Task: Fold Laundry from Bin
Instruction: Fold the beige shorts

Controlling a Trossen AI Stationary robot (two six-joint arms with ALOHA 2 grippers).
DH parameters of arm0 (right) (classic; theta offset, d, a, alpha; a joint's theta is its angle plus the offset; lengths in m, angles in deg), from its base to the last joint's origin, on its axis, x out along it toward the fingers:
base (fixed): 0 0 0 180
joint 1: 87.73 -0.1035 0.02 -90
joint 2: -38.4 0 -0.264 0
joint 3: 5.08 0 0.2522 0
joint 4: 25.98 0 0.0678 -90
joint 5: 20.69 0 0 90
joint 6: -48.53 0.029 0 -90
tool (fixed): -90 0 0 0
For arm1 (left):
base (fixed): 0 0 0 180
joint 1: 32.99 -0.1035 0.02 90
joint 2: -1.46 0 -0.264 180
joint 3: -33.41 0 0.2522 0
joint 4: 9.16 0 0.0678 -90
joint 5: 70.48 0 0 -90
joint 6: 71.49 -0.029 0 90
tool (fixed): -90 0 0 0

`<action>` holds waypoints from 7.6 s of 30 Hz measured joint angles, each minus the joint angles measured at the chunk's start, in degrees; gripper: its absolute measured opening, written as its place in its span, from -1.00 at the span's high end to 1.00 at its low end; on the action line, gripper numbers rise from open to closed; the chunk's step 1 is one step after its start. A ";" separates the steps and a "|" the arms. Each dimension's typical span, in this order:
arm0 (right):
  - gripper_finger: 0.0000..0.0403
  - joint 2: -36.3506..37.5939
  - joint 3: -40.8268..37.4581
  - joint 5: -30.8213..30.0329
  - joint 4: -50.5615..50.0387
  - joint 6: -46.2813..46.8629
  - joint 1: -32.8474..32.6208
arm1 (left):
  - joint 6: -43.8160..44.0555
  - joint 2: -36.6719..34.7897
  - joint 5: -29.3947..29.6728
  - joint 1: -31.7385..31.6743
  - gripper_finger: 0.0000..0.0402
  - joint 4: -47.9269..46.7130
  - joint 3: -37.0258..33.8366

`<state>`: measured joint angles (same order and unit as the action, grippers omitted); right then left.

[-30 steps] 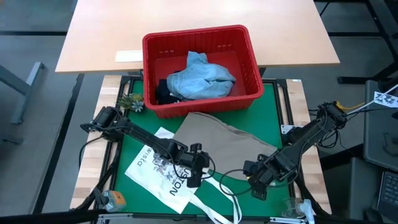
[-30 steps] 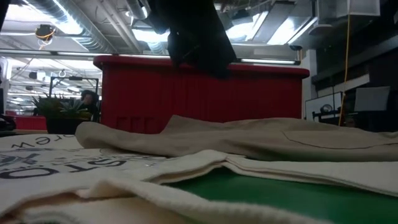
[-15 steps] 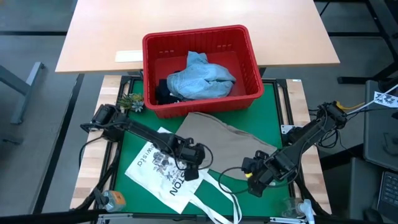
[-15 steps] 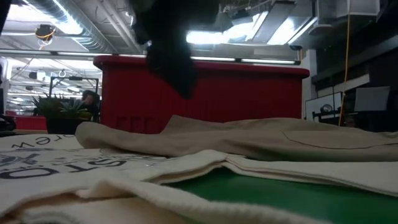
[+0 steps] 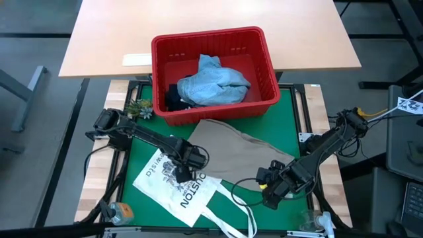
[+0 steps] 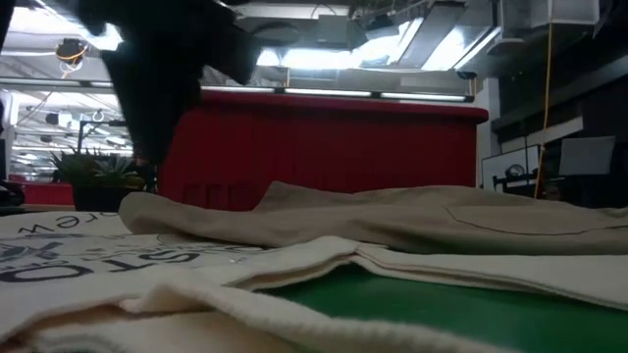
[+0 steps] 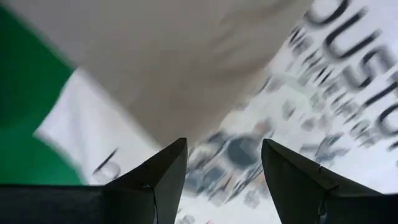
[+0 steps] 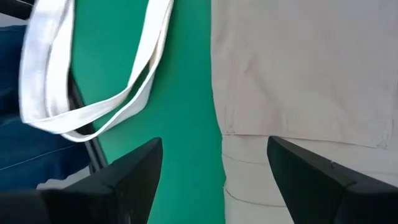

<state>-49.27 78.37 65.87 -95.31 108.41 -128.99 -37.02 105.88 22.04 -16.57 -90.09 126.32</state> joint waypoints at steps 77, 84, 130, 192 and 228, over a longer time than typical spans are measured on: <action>-0.45 -2.63 -0.02 0.90 1.98 -0.17 0.02 | 14.57 -11.27 0.78 -3.27 0.96 30.12 -27.66; -0.45 -2.63 -0.02 0.87 1.99 -0.17 0.02 | 14.33 -11.45 0.76 -3.27 0.97 24.56 -22.46; -0.45 -8.66 0.05 -25.36 33.44 -15.40 13.60 | 9.85 -8.70 -0.17 -3.19 0.95 57.47 -11.71; 0.92 -9.45 -0.02 -26.99 36.16 -19.67 13.55 | 10.50 -14.47 6.58 -7.69 0.43 30.21 -26.28; 0.93 -9.41 -0.02 -29.07 35.62 -18.16 13.53 | 2.48 -14.47 -3.62 -7.12 0.99 39.48 -20.82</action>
<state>-58.68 78.35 36.80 -59.69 90.24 -115.46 -34.54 91.41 18.41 -23.69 -50.60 105.50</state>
